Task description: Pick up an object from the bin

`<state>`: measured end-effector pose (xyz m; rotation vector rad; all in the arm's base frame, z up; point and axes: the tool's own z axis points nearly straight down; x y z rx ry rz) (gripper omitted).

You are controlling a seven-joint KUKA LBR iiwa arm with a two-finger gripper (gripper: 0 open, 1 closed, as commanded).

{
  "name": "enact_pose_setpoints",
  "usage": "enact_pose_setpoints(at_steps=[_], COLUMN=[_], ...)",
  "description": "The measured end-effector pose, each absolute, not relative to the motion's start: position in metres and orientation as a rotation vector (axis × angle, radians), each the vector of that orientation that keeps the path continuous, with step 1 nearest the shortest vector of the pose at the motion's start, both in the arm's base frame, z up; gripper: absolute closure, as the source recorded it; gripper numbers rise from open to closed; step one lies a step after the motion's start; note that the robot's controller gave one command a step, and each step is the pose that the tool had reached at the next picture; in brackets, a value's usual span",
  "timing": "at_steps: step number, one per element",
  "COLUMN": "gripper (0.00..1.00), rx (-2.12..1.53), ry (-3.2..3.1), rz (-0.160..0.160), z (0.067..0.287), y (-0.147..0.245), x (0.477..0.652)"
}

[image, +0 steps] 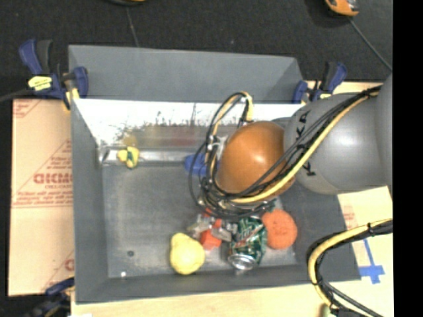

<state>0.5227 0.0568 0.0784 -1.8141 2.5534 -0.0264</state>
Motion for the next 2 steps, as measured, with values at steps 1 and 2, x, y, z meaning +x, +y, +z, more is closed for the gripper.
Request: enact_pose_setpoints(at_steps=[1, 2], gripper=[1.0, 1.0], rx=[-1.813, -1.812], ry=[2.554, 2.557], rz=[-0.026, -0.014], z=[0.079, 0.109], y=[0.057, 0.058], x=[0.523, 0.519])
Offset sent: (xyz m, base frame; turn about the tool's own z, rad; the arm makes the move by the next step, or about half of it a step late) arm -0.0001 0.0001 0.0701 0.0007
